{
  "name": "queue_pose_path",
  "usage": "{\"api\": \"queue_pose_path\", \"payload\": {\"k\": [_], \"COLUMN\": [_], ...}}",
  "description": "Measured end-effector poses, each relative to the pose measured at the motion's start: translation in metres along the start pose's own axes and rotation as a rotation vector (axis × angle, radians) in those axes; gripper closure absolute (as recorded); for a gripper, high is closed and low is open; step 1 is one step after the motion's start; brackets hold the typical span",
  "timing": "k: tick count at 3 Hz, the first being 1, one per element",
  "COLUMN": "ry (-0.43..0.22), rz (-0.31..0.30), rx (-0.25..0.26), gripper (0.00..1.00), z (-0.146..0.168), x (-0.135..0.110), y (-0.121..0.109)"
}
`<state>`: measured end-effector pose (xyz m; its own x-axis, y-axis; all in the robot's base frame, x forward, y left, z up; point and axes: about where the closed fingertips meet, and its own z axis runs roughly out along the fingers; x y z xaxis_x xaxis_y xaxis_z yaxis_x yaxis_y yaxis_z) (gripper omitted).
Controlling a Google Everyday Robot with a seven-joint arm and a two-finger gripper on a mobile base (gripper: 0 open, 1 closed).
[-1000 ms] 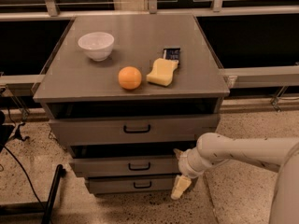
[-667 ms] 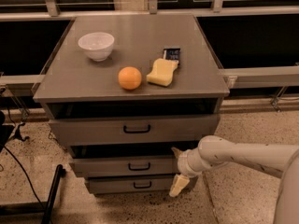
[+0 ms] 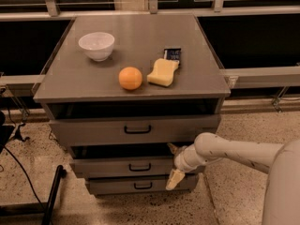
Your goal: Open middle drawer
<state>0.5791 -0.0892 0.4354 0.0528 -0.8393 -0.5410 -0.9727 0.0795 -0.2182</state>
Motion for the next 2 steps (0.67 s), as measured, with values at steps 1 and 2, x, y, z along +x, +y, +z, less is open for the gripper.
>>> {"api": "queue_pose_path", "payload": {"k": [1,2], "ry": [0.018,0.036], "rz": [0.026,0.055], "rx": [-0.038,-0.081], "gripper": [0.00,0.00], "z": [0.0051,0.0077], "x": [0.0011,0.0036], "y": [0.0026,0.0060]}}
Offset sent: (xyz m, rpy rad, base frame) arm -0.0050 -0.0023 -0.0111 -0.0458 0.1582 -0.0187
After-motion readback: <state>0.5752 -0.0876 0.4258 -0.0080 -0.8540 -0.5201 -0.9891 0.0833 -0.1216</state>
